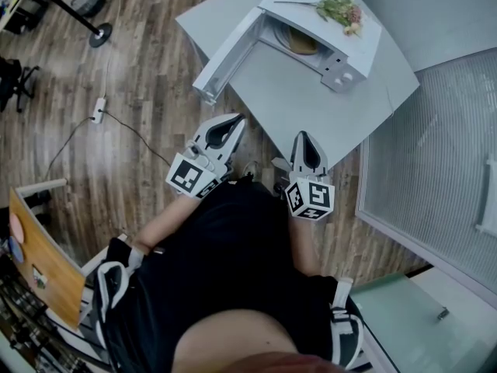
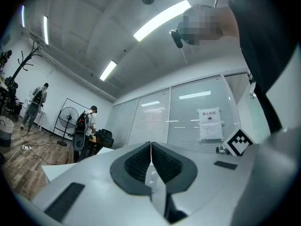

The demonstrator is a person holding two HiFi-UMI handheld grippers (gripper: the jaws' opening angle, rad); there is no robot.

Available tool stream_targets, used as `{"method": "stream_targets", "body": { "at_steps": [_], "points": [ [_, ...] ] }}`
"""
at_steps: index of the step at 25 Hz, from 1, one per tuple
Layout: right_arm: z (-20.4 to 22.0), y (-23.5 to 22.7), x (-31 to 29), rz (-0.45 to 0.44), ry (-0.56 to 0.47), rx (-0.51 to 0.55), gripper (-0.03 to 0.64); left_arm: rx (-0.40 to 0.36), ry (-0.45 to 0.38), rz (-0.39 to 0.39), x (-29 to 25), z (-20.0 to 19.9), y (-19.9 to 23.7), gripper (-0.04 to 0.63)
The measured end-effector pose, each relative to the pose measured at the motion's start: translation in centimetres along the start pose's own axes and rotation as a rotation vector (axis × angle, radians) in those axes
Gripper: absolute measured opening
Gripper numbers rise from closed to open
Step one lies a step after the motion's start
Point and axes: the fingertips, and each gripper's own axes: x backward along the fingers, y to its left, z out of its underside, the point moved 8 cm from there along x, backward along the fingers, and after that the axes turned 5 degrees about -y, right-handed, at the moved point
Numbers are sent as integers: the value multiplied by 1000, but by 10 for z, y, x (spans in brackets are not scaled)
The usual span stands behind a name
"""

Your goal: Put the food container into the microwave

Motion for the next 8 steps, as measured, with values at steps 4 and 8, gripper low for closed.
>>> {"method": "stream_targets", "body": {
  "at_steps": [4,8],
  "points": [
    [2,1,0,4,3,-7,23,5,13,7,1,4,1,25],
    [3,4,4,7,4,-12,23,-1,13,9,7,3,0,25]
  ]
}}
